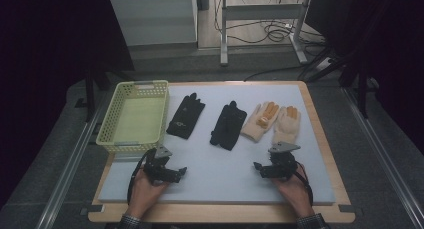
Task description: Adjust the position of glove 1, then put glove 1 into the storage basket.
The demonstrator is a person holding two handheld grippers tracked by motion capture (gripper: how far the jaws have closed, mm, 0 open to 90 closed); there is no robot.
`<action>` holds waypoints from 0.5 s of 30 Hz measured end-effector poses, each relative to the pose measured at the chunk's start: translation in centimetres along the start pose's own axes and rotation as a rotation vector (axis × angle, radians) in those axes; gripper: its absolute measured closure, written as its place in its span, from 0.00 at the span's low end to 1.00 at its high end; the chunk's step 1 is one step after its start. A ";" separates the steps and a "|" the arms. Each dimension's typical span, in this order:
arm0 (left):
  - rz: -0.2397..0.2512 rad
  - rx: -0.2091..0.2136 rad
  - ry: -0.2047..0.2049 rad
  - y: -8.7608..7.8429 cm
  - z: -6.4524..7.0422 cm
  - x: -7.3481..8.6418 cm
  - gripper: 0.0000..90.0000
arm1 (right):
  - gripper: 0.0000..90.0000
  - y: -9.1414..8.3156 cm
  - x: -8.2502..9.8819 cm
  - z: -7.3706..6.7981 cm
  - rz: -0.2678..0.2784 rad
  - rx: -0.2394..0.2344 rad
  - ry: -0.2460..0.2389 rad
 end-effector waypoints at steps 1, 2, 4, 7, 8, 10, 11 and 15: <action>-0.001 -0.002 0.002 0.0 0.0 0.0 0.04 | 0.21 0.0 0.0 0.0 0.000 0.000 0.000; 0.000 -0.003 0.002 0.0 0.0 0.0 0.04 | 0.20 0.0 0.0 0.0 -0.001 0.001 0.000; 0.000 -0.002 0.002 0.0 0.0 0.0 0.04 | 0.19 0.0 0.0 0.0 -0.002 0.002 0.000; 0.000 -0.002 0.002 0.0 0.0 0.0 0.04 | 0.18 0.0 0.0 0.0 -0.004 0.005 0.001; 0.000 -0.002 0.002 0.0 0.0 0.0 0.04 | 0.17 0.1 0.0 0.1 -0.005 0.007 0.003; 0.000 -0.003 0.003 0.0 0.0 0.0 0.04 | 0.17 0.1 0.0 0.1 -0.006 0.008 0.004; 0.001 -0.002 0.002 0.0 0.0 0.0 0.04 | 0.17 0.1 0.0 0.1 -0.007 0.009 0.009; 0.000 -0.002 0.002 0.0 0.0 0.0 0.04 | 0.16 0.1 0.0 0.1 -0.009 0.010 0.011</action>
Point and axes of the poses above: each handheld gripper's, and its own axes: y roughly forward along the jaws, x roughly out of its underside, z roughly to its right, the point moved 7 cm from there along y, roughly forward along the jaws, and after that the axes turned 3 degrees about -y, right-handed, at the moved point
